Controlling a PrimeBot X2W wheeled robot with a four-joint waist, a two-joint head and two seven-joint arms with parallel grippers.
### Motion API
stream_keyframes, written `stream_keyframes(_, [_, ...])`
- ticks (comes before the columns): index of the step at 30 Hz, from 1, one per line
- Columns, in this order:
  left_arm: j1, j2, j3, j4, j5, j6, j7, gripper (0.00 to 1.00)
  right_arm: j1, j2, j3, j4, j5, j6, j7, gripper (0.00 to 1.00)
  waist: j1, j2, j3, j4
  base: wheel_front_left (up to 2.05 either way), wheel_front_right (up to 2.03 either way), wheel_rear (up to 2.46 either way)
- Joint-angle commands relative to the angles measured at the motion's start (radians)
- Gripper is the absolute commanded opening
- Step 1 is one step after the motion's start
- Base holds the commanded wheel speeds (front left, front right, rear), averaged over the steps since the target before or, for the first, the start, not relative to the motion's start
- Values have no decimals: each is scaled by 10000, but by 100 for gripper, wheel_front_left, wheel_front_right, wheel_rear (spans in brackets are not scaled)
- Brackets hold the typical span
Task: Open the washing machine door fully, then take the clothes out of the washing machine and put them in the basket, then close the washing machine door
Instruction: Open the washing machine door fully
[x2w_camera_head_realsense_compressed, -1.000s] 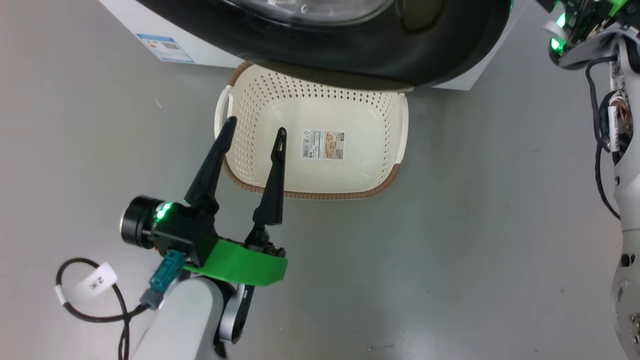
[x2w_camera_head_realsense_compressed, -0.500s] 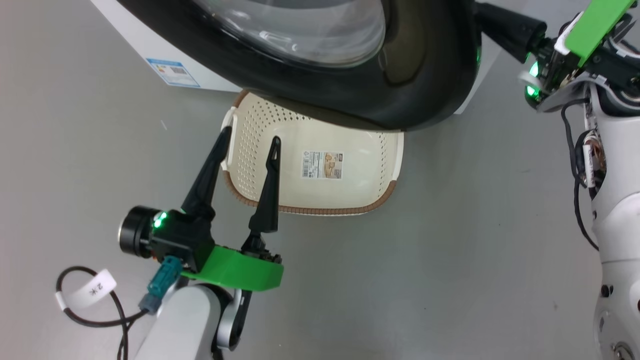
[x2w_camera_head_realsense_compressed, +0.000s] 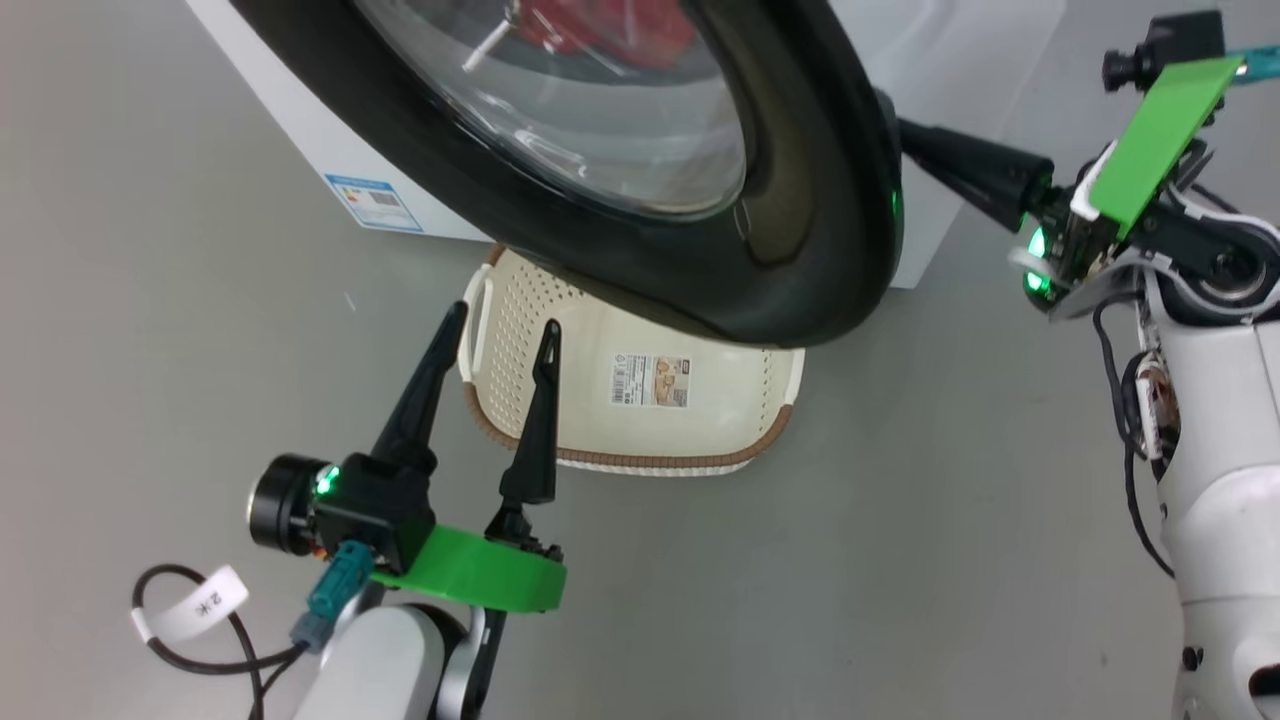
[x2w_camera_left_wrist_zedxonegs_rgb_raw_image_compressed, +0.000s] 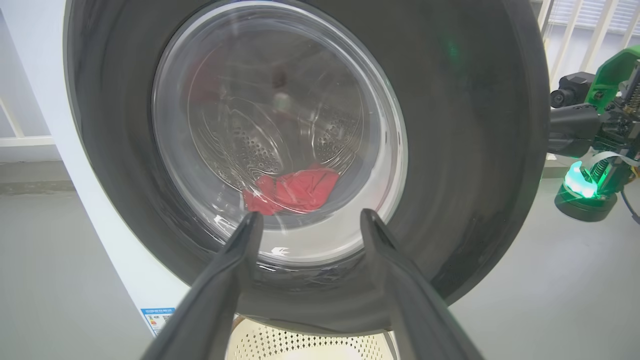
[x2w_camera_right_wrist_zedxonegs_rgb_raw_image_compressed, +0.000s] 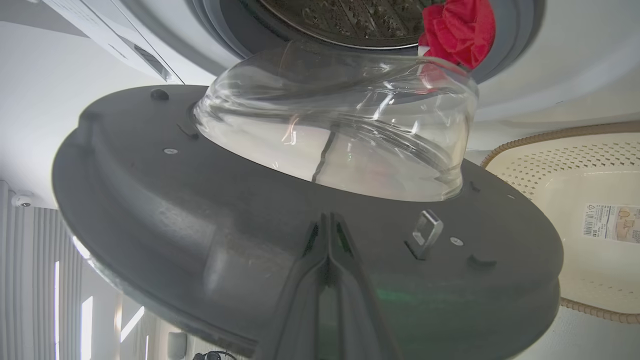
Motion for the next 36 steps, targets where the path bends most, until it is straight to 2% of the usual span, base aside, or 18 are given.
stream_keyframes(1, [136, 173, 271, -232, -94, 6, -76, 100, 288, 261, 169, -432, 162, 65, 203, 0, 0, 0, -285, 203, 0, 0, 0])
stream_keyframes(25, [806, 173, 442, -406, -402, 199, -76, 100, 2160, 274, 729, -1313, 741, 65, 685, 0, 0, 0, -1217, 1385, 0, 0, 0])
stream_keyframes(36, [1099, 173, 480, -507, -378, 228, -76, 100, 2918, 275, 1379, -1828, 1329, 65, 623, 0, 0, 0, -1437, 1810, 0, 0, 0])
